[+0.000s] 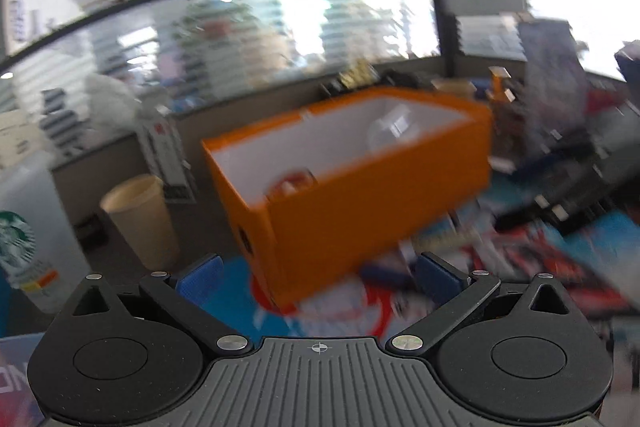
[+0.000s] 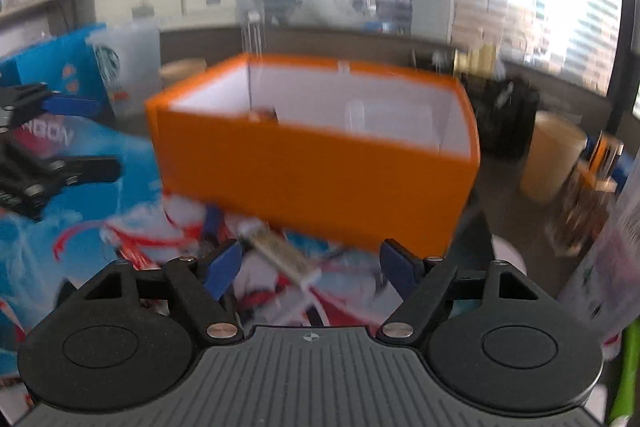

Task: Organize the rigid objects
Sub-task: 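Open the left gripper releasing the tape roll while the right releases the tubes into the box, then grasp the red stick with the left gripper while the right grasps the white stick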

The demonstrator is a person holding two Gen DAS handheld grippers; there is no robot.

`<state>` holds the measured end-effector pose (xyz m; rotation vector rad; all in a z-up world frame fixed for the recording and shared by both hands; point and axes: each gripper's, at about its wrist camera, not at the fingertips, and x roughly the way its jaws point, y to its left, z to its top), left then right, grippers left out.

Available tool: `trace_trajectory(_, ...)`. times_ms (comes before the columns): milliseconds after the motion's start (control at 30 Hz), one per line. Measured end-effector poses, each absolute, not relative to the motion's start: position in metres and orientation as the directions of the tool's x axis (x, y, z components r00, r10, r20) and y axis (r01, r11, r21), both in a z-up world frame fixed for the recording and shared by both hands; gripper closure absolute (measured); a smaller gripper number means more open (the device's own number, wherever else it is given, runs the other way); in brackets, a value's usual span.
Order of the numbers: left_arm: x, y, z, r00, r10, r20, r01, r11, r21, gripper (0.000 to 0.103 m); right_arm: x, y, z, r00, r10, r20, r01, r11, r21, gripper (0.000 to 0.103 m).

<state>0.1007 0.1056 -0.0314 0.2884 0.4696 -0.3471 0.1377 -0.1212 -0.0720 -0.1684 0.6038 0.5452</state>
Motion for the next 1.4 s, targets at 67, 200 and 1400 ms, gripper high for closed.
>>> trace_trajectory(67, 0.101, 0.101, -0.043, 0.807, -0.293, -0.512, 0.439, 0.879, 0.188, 0.000, 0.146, -0.120, -0.081, 0.673, 0.436, -0.598, -0.539, 0.842, 0.008, 0.032)
trace_trajectory(200, 0.104, 0.097, -0.058, 0.757, -0.359, -0.546, 0.511, 0.846, 0.151, 0.001, 0.158, -0.110, -0.095, 0.644, 0.450, -0.618, -0.586, 0.810, -0.022, 0.035)
trace_trajectory(1400, 0.065, 0.088, -0.045, 0.762, -0.408, -0.503, 0.462, 0.887, -0.019, 0.087, 0.115, -0.108, -0.080, 0.701, 0.444, -0.558, -0.521, 0.853, 0.025, 0.095)
